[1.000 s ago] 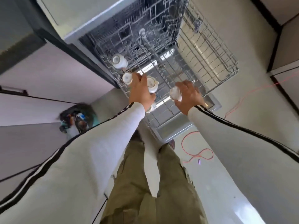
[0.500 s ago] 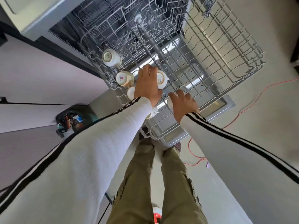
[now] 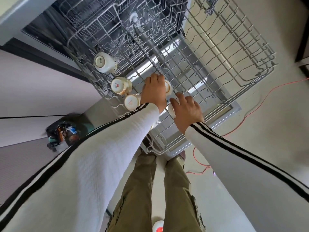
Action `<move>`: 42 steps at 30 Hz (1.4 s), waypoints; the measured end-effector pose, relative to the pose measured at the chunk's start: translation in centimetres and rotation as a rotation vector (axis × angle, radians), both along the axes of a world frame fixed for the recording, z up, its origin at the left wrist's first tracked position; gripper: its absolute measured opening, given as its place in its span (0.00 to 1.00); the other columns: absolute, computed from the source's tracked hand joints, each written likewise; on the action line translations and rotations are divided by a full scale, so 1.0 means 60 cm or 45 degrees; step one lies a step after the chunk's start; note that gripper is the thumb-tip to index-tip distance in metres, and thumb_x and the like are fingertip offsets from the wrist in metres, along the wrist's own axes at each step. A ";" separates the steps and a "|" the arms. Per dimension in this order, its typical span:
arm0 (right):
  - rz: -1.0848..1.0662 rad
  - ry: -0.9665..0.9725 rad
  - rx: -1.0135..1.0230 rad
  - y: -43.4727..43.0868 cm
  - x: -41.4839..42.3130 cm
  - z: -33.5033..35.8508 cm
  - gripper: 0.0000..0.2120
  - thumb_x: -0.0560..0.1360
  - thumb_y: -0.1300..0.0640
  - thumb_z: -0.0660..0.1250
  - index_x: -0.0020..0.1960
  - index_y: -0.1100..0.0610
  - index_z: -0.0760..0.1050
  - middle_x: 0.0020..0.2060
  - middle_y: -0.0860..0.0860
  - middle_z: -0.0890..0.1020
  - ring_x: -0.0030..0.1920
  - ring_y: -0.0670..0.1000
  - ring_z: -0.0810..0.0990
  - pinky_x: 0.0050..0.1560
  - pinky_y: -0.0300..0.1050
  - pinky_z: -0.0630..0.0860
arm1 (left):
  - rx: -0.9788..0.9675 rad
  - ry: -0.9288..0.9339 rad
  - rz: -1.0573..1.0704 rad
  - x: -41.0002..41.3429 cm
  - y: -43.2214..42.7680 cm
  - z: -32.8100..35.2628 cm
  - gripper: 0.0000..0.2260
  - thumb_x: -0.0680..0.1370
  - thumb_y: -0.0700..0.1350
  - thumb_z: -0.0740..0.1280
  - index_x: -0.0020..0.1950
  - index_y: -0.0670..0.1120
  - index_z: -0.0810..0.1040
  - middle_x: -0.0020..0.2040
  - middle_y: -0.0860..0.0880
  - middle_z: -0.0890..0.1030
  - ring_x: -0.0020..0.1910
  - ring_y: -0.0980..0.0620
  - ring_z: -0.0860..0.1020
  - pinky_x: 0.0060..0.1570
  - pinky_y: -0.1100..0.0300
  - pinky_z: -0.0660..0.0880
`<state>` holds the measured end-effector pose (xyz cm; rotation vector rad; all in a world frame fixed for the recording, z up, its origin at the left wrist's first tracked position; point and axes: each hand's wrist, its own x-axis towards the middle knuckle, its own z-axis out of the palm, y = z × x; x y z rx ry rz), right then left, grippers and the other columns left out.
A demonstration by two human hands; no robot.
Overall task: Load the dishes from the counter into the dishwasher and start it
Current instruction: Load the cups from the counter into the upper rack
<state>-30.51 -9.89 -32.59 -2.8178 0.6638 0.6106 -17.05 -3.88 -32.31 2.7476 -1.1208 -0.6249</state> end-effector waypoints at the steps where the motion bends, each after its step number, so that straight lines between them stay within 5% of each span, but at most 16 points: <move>1: 0.003 0.000 -0.001 -0.001 0.001 0.001 0.29 0.73 0.56 0.69 0.72 0.50 0.65 0.71 0.53 0.64 0.63 0.61 0.70 0.61 0.56 0.74 | 0.015 -0.011 -0.026 0.002 -0.001 -0.002 0.33 0.70 0.41 0.76 0.71 0.42 0.65 0.69 0.42 0.68 0.70 0.41 0.65 0.66 0.49 0.68; 8: -0.018 -0.025 0.016 0.002 -0.004 0.004 0.31 0.72 0.55 0.69 0.73 0.50 0.64 0.71 0.53 0.63 0.65 0.61 0.69 0.63 0.56 0.72 | 0.133 -0.051 -0.243 0.021 -0.009 0.003 0.32 0.71 0.45 0.77 0.70 0.42 0.67 0.68 0.42 0.69 0.68 0.42 0.67 0.62 0.49 0.72; 16: -0.151 -0.066 0.133 0.000 -0.010 0.015 0.30 0.72 0.57 0.71 0.72 0.50 0.65 0.70 0.53 0.64 0.67 0.60 0.67 0.61 0.58 0.75 | -0.087 0.070 0.056 0.021 0.028 0.042 0.33 0.68 0.50 0.78 0.66 0.42 0.67 0.65 0.43 0.70 0.63 0.43 0.69 0.55 0.52 0.70; 23: -0.328 -0.236 0.246 0.009 -0.020 0.045 0.36 0.66 0.49 0.74 0.72 0.50 0.66 0.67 0.53 0.67 0.66 0.59 0.66 0.61 0.56 0.74 | 0.188 0.113 -0.064 0.004 0.056 0.030 0.38 0.72 0.47 0.76 0.76 0.49 0.59 0.71 0.40 0.65 0.68 0.39 0.67 0.61 0.46 0.72; 29: -0.238 -0.248 0.214 0.019 -0.013 0.069 0.36 0.66 0.47 0.74 0.71 0.49 0.67 0.66 0.53 0.67 0.66 0.59 0.67 0.56 0.55 0.77 | 0.290 0.064 -0.102 0.008 0.058 0.011 0.34 0.73 0.49 0.76 0.74 0.47 0.63 0.72 0.39 0.64 0.67 0.39 0.70 0.61 0.47 0.73; 42: -0.246 0.064 0.154 0.041 -0.007 0.022 0.35 0.70 0.52 0.75 0.72 0.50 0.64 0.66 0.55 0.67 0.62 0.60 0.72 0.49 0.58 0.81 | 0.387 -0.119 -0.211 -0.004 0.053 0.000 0.37 0.68 0.51 0.79 0.71 0.45 0.64 0.70 0.39 0.67 0.66 0.39 0.71 0.66 0.45 0.67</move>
